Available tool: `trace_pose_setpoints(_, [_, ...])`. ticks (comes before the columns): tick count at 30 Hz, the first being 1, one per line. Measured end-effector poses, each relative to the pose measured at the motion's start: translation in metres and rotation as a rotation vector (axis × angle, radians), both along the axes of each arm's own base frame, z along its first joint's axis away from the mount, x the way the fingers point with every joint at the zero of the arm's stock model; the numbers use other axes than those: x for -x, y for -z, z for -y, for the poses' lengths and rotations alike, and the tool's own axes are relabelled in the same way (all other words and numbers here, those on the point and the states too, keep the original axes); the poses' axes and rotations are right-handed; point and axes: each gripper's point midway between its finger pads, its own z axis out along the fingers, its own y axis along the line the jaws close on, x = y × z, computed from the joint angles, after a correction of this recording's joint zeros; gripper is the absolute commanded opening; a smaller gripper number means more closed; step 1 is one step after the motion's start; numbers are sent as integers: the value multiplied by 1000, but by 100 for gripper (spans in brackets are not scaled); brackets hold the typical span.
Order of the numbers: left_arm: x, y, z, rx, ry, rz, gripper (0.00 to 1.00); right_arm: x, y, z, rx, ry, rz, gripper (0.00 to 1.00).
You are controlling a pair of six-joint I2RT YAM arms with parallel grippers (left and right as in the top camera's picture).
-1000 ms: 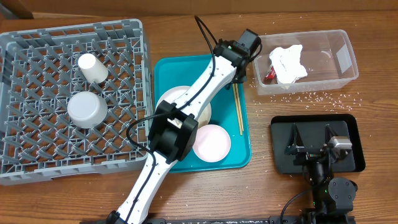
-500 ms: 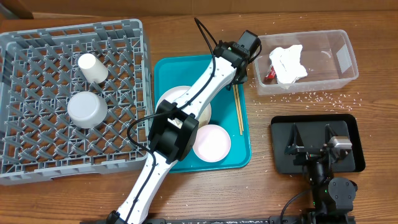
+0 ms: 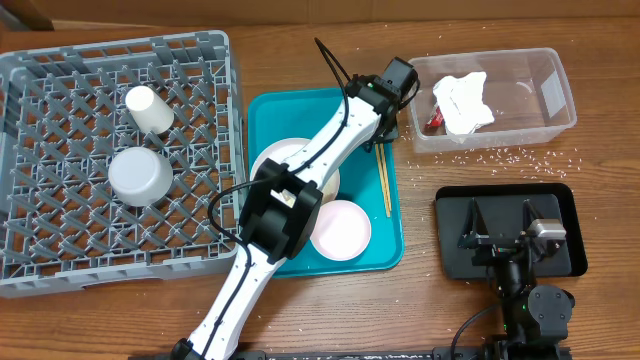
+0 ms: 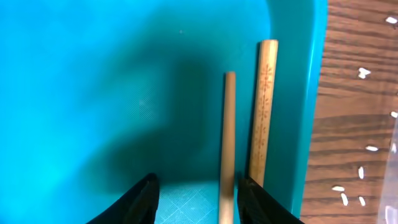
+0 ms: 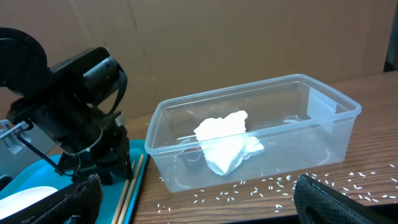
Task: Sort waste into correct bins and load items into the dishwasher
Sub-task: 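Reach the left gripper to the wooden chopsticks and grasp one, then carry the chopstick with the left gripper into the dish rack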
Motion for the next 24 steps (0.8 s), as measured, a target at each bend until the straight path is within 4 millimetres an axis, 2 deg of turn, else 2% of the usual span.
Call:
trace_pose_setpoints(5, [-1, 0, 1, 4, -1, 4, 43, 0, 0, 0, 0, 0, 0, 100])
trace_pose_setpoints(7, [-1, 0, 1, 6, 0, 6, 38, 0, 0, 0, 0, 0, -1, 100])
trace_pose_setpoints(13, [0, 2, 0, 1, -3, -1, 34, 0, 0, 0, 0, 0, 0, 100])
trace_pose_setpoints(19, [2, 4, -3, -12, -6, -6, 17, 0, 0, 0, 0, 0, 0, 100])
trace_pose_setpoints(21, [4, 4, -4, -16, -8, -13, 6, 0, 0, 0, 0, 0, 0, 100])
trace_pose_setpoints(24, [7, 3, -7, -24, -6, -23, 4, 0, 0, 0, 0, 0, 0, 100])
